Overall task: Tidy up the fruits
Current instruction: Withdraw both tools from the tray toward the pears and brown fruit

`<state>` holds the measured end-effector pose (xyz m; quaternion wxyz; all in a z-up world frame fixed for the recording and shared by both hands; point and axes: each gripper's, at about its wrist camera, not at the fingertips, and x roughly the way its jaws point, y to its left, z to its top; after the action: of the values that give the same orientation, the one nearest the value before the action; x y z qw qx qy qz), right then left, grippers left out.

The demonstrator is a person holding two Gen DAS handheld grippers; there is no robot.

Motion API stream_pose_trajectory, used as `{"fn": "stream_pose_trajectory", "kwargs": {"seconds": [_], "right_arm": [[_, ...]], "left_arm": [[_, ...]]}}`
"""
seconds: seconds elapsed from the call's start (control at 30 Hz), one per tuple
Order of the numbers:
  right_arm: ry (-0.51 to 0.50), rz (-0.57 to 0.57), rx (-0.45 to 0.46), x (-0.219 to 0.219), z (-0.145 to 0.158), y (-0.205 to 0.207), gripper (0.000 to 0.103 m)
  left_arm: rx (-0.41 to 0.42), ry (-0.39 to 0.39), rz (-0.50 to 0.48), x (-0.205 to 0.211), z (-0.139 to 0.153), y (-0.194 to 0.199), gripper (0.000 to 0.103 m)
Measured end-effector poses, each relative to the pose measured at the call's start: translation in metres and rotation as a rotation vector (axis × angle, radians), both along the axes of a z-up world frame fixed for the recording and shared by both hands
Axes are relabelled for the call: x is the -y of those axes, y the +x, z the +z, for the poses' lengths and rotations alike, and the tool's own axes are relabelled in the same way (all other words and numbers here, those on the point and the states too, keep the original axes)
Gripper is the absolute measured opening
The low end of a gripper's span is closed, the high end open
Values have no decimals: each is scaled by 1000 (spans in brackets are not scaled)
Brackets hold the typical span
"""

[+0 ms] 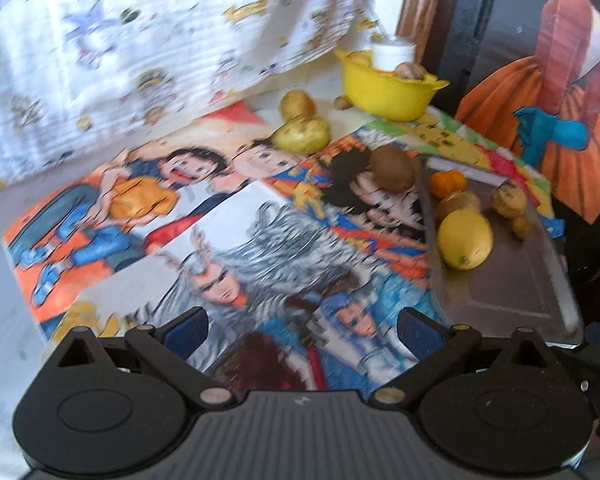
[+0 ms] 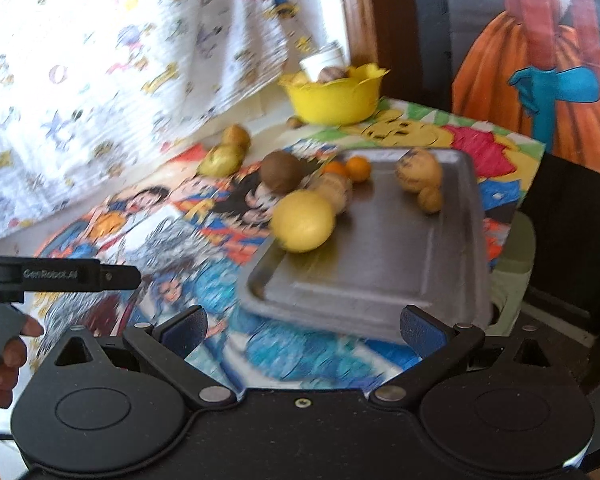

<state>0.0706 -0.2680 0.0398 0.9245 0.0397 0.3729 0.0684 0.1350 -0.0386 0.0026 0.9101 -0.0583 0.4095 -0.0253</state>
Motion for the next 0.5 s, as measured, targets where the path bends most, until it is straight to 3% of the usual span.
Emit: {"fn": "stream_pose_trajectory", "kwargs": {"seconds": [0.5], "right_arm": [[-55,142,-44,-39,-9,5,102]], "left_arm": [[-22,42,111,-43,1,0,103]]}}
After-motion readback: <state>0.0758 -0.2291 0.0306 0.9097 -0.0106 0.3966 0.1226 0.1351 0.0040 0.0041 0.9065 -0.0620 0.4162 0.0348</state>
